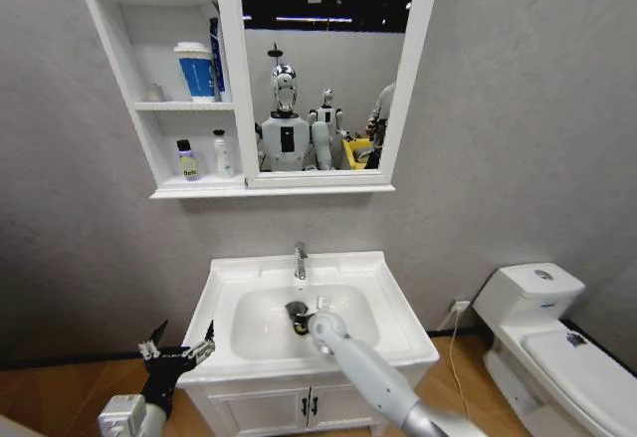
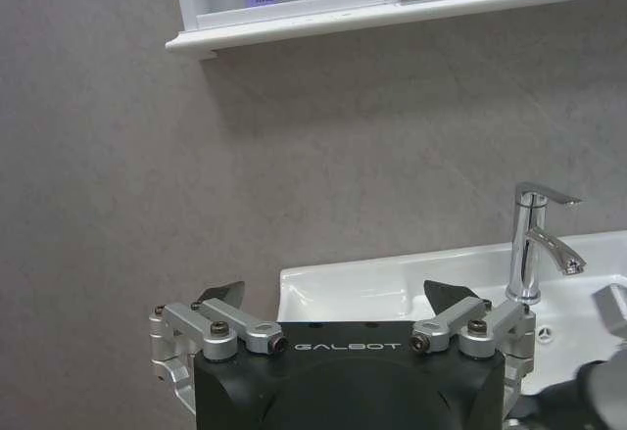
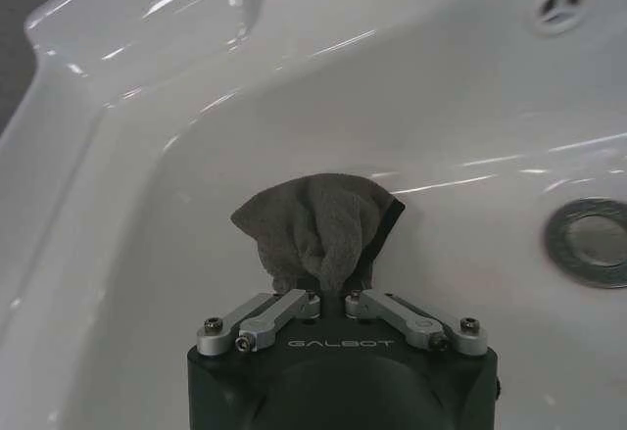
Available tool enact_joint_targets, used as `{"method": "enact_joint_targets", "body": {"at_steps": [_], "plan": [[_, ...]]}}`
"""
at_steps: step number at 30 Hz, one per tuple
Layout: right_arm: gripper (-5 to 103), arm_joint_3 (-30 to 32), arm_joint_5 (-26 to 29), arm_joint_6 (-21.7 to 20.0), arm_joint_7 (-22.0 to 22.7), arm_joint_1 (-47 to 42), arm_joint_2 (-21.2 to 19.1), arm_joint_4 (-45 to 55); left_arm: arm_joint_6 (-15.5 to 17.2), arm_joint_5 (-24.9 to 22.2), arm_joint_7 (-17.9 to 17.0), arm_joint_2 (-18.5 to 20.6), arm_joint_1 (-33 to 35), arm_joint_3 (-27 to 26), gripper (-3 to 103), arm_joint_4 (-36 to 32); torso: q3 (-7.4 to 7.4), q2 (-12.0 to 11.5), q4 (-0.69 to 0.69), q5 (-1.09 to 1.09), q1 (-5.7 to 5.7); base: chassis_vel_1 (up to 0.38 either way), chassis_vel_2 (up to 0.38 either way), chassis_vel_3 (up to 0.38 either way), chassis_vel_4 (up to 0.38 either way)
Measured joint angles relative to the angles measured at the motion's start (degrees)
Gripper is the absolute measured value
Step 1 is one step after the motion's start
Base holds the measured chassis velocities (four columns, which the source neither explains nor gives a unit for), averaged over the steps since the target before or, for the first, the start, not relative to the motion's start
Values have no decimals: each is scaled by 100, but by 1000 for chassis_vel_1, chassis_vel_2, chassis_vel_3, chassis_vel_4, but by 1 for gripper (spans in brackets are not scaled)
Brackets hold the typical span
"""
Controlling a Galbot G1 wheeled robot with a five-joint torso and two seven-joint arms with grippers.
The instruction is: Move facial cleanser and shampoo from washbasin to cabinet, then wipe washbasin with towel.
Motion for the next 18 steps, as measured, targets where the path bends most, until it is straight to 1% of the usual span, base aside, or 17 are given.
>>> {"method": "enact_joint_targets", "body": {"at_steps": [1,3,4,6,11,13,14,16,17,18], "plan": [[6,-80,38,0,-2,28,199,-71,0,0,0,0,0,0,100,0,0,0,2,3,0,0,0,0,0],[6,-130,55,3,-1,44,269,-122,0,0,0,0,0,0,100,0,-1,1,2,3,0,0,0,0,0],[6,-186,52,15,2,55,296,-194,0,0,0,0,0,0,100,0,-1,1,1,0,-1,0,0,0,0],[6,-221,33,30,7,55,320,-255,0,0,0,0,0,0,100,0,-1,1,-1,0,0,0,0,0,0],[6,-129,-9,33,69,-58,297,-229,0,0,0,0,0,0,100,0,-1,1,0,3,0,0,0,0,0],[6,56,94,-35,132,-197,15,-116,0,0,1,0,0,0,100,0,-1,1,1,4,-1,0,0,0,0],[6,56,94,-35,132,-197,15,-116,0,0,1,0,0,0,100,0,-1,1,1,4,-1,0,0,0,0],[6,313,141,-64,149,-343,-407,10,0,0,0,0,0,0,100,0,-1,2,-1,3,-1,0,0,0,0],[6,313,141,-64,149,-343,-407,10,0,0,0,0,0,0,100,0,-1,2,-1,3,-1,0,0,0,0],[6,397,141,-64,146,-393,-528,47,0,0,1,0,0,0,100,0,-2,2,-2,4,-1,0,0,0,0]]}}
